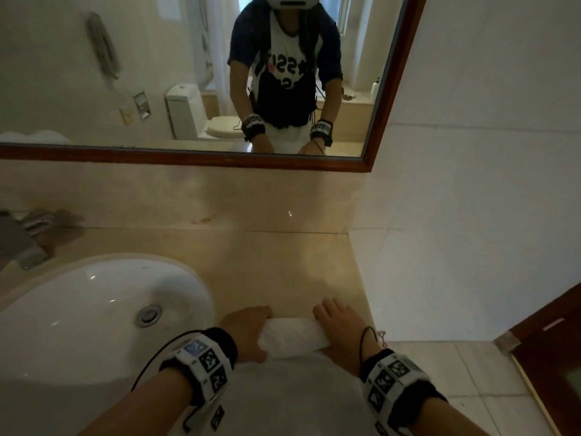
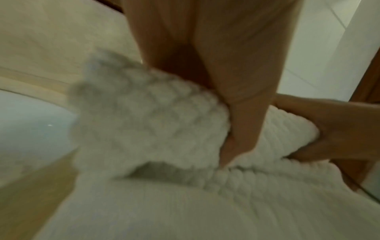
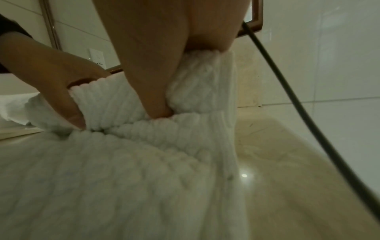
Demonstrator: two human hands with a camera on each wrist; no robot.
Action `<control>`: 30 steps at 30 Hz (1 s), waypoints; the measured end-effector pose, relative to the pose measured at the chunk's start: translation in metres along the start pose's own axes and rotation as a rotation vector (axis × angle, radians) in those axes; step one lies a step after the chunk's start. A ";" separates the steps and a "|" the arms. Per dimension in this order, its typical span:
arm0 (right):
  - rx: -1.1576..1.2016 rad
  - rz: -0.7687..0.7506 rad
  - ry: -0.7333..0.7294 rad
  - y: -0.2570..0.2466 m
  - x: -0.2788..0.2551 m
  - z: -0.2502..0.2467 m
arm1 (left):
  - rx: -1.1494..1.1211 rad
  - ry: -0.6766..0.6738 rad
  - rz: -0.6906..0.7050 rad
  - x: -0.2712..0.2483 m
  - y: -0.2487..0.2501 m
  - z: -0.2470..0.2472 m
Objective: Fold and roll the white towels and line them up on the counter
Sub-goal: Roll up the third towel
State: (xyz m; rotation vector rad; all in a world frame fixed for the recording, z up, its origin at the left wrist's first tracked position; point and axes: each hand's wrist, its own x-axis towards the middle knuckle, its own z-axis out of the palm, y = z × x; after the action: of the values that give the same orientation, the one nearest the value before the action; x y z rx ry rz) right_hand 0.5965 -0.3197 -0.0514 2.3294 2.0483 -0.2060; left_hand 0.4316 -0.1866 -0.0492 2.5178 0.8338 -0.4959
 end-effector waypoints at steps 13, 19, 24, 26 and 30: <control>0.436 0.100 -0.323 0.032 -0.033 -0.023 | 0.413 0.617 0.079 -0.039 0.053 0.018; 0.036 0.022 0.008 0.014 -0.013 -0.010 | 0.257 0.503 0.040 -0.032 0.024 0.012; -0.104 0.025 0.084 0.007 -0.011 0.022 | 0.225 0.186 -0.040 -0.020 0.005 0.011; -0.054 0.053 0.049 0.008 -0.010 0.024 | 0.296 0.213 -0.033 -0.014 0.008 0.011; 0.231 0.016 -0.165 0.021 -0.007 -0.004 | 0.373 0.350 -0.010 -0.002 0.000 0.022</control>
State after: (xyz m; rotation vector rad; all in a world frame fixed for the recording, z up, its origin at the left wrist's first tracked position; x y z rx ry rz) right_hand 0.6166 -0.3288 -0.0476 2.3582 2.0210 -0.6434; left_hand 0.4258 -0.1983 -0.0666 3.0026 0.9515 -0.2295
